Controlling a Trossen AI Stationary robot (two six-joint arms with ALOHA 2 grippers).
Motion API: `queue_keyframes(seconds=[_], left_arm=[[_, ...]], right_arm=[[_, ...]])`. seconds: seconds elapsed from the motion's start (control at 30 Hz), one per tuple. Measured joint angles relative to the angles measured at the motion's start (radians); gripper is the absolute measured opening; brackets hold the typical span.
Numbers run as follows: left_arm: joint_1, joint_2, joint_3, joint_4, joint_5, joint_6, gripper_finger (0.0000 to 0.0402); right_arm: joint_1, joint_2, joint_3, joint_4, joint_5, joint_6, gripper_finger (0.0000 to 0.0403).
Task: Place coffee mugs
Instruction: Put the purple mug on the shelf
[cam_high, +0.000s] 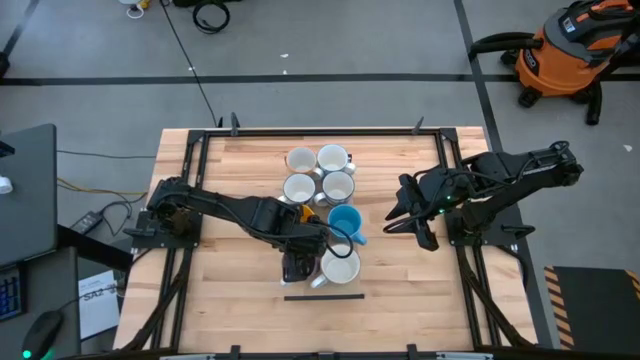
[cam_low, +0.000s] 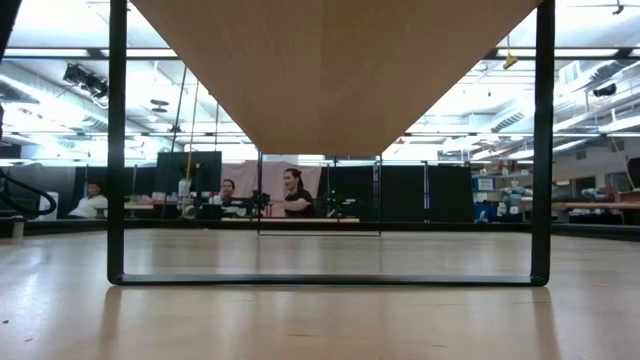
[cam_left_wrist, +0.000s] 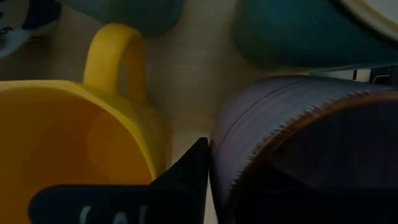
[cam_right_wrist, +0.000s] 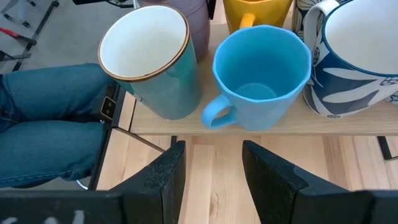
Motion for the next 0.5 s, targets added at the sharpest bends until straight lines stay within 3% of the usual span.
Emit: queue_keyframes(seconds=[0.2,0.5], left_arm=[[0.000,0.000,0.000,0.000,0.000,0.001,0.0071],[0.000,0.000,0.000,0.039,0.003,0.001,0.0132]], right_arm=[[0.000,0.000,0.000,0.000,0.000,0.000,0.0165],[0.000,0.000,0.000,0.000,0.000,0.000,0.0165]])
